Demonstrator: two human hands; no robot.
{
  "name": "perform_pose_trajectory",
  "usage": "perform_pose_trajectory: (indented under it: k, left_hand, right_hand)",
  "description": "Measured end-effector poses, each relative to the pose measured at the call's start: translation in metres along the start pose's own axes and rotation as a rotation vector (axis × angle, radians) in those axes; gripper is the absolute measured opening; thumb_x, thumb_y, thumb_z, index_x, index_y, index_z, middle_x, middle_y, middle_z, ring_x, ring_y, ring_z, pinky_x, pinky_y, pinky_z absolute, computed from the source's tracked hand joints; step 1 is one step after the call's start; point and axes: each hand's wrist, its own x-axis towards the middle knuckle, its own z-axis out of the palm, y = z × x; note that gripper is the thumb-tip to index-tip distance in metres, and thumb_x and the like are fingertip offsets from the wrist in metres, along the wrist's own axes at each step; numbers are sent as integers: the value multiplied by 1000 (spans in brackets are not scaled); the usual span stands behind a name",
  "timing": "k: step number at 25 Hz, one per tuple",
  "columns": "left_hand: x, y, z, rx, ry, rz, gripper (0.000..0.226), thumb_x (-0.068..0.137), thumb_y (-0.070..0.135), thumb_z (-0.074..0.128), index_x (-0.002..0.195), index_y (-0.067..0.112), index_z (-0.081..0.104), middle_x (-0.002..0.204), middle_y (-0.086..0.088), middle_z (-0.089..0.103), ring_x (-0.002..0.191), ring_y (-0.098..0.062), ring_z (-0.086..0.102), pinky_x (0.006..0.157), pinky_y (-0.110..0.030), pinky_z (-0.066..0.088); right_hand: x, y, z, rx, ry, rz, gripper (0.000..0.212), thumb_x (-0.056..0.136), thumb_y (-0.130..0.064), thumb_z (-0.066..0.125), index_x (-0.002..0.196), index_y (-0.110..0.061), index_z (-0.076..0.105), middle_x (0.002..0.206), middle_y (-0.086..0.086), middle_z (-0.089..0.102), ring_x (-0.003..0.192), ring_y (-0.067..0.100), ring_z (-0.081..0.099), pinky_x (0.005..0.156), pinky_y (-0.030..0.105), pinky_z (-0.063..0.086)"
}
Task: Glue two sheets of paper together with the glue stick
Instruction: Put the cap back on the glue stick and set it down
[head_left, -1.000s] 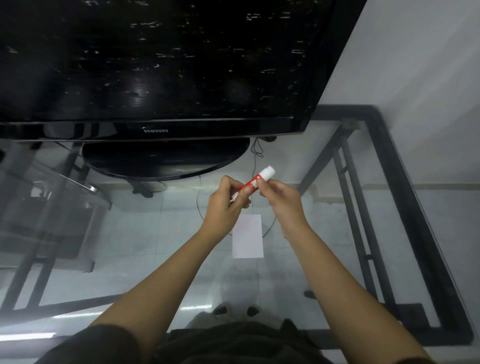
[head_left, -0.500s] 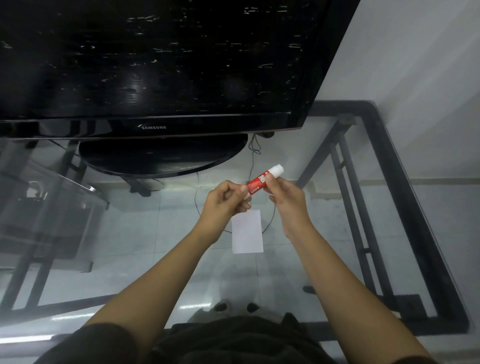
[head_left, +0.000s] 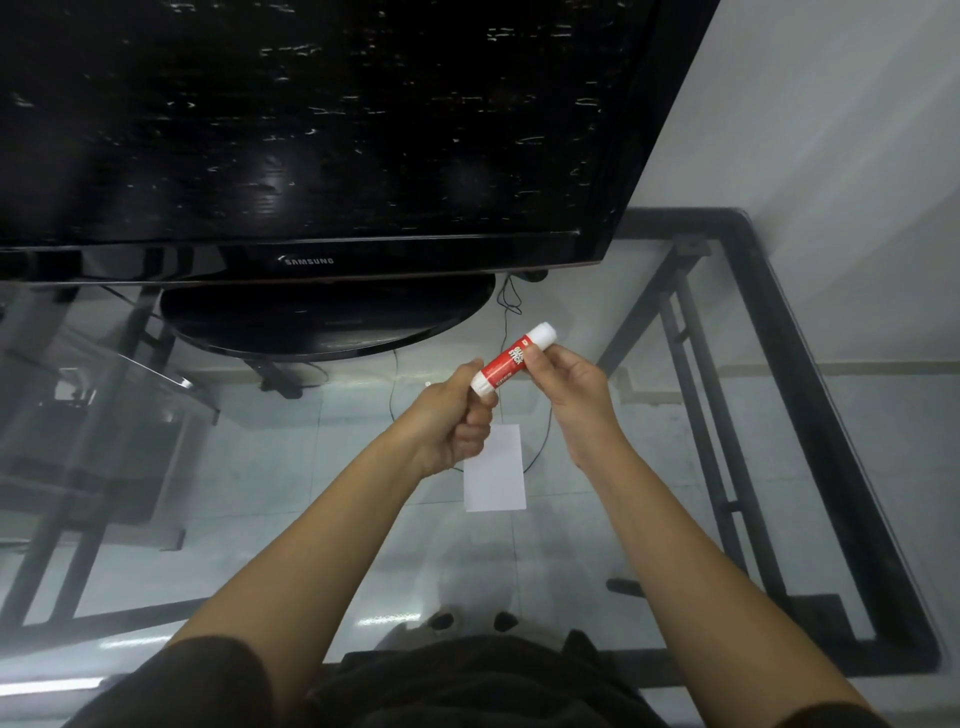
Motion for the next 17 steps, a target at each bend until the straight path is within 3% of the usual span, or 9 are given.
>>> perform_pose_trajectory:
  k: [2,5,7,11,15,17]
  left_hand:
    - [-1,2,0,3,17,-65,54,90,57,38,64,14,57,45,1,46,35,-9,36,36,-18,35]
    - [-2,-11,-1,184,72,352,34,88,51,48,97,19,56,74,0,66,58,-9,58,60,-20,49]
    - [-5,-19,0,215,64,534,33,84,48,55,102,19,54,74,5,67,64,-6,60,64,-17,48]
    - [-10,-18,0,232,50,520,50,78,61,48,90,14,58,58,3,62,49,-7,50,52,-17,43]
    - [-13,-12,4,156,18,383,56,91,59,31,64,18,58,45,1,49,39,-10,39,43,-20,37]
    - [-14,-8,5,169,43,404,50,91,57,32,76,18,60,51,1,55,42,-10,45,48,-20,41]
  right_hand:
    - [-2,-1,0,-10,-10,-7,14,81,-40,66,87,-28,71,94,-7,72,94,3,64,70,4,44]
    - [-2,-4,0,-5,-1,-28,11,83,-36,65,88,-28,70,91,-11,71,89,-3,64,68,3,43]
    - [-2,-7,2,-3,5,-29,11,83,-37,65,90,-30,69,91,-14,71,90,-6,63,67,1,43]
    - [-2,-11,2,-31,-27,-49,14,83,-40,63,91,-30,68,87,-17,72,91,-4,63,68,1,42]
    - [-2,-17,5,-33,-67,-54,17,82,-44,61,91,-30,67,86,-21,71,91,-6,62,65,-1,41]
    - [-1,-19,5,-26,-61,-62,14,84,-41,61,90,-30,67,85,-20,72,90,-6,63,66,-1,42]
